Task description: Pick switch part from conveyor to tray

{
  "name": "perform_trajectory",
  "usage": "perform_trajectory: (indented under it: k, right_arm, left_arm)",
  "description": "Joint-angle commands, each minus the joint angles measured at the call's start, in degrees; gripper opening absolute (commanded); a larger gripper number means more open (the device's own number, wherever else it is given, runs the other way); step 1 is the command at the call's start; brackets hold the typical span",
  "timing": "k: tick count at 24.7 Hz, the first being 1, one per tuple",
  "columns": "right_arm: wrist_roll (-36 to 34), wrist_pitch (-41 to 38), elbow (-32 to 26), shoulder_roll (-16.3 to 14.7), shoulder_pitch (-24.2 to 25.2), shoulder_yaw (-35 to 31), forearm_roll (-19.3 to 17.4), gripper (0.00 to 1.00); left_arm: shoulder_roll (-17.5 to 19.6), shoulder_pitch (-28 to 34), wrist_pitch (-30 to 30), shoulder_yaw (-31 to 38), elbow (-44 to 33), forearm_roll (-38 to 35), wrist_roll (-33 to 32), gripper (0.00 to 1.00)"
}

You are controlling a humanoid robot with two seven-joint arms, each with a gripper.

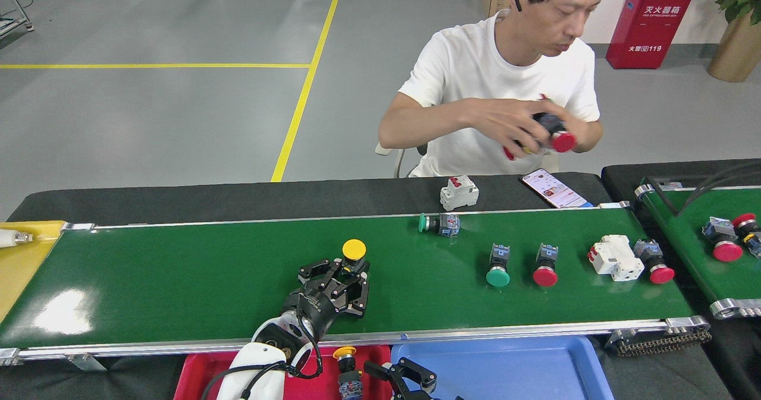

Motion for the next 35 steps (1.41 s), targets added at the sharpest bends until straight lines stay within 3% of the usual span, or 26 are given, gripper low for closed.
perform_trajectory:
  k: [1,4,8,12,14,16,18,20,21,25,28,32,35]
  right_arm:
    - [-0.04,4.61,-2.56,0.40,-0.76,-4.45,-0.27,1.00]
    - [-0.13,12.78,-5.99,-0.66,-0.59,-9.98,-0.09,0.99]
    - [-0.66,21.92,-7.13,-2.59,0.82,-13.68,0.88,0.97]
    - [-10.67,30.36,-9.68,-3.91,6.09,-16.05,4.13,0.97]
    - [-13.14,30.98,-9.68,-4.17,8.46,-16.31,4.13,0.98]
    - [-13.05,31.42,-9.41,-4.00,8.99,-16.31,4.13,0.98]
    - [-12.70,32.73,-8.62,-3.65,7.85,-16.31,4.30,0.98]
    - [-10.94,35.46,-6.95,-3.82,5.12,-15.61,4.57,0.98]
    - [-9.53,36.69,-5.46,-3.65,3.54,-14.99,5.01,0.98]
    - [-7.51,42.84,1.66,-1.71,-2.87,-9.19,7.91,0.98]
    - [-7.42,46.97,6.14,-1.27,-7.27,-6.91,7.91,0.98]
    - [-7.42,48.91,11.86,0.31,-11.84,-5.94,7.91,0.94]
    - [-7.42,48.82,16.51,0.83,-15.18,-4.80,7.56,0.92]
  left_arm:
    - [0.37,-1.00,-0.30,0.15,-0.86,0.70,0.40,0.09]
    - [1.69,0.76,-0.57,1.03,-4.11,2.55,0.49,0.10]
    - [8.46,10.69,-4.79,6.74,-16.51,7.38,0.67,0.11]
    - [13.55,26.69,-9.62,15.00,-33.47,11.07,1.55,0.14]
    - [14.08,35.92,-12.96,19.13,-41.29,11.95,2.69,0.14]
    - [13.38,41.89,-14.89,20.80,-43.14,12.04,3.74,0.16]
    - [14.08,42.51,-15.07,20.54,-42.87,11.87,3.83,0.29]
    - [13.73,42.51,-15.33,20.36,-42.87,11.78,3.92,0.65]
    - [13.90,42.07,-15.42,19.84,-42.78,11.78,3.92,0.96]
    - [13.73,41.10,-15.69,17.90,-42.78,11.78,3.92,1.00]
    - [12.50,41.10,-15.16,18.52,-42.78,11.95,3.92,1.00]
    - [6.43,40.84,-12.26,24.23,-42.78,12.30,2.95,1.00]
    - [3.01,40.93,-11.99,30.12,-42.78,14.59,-1.79,1.00]
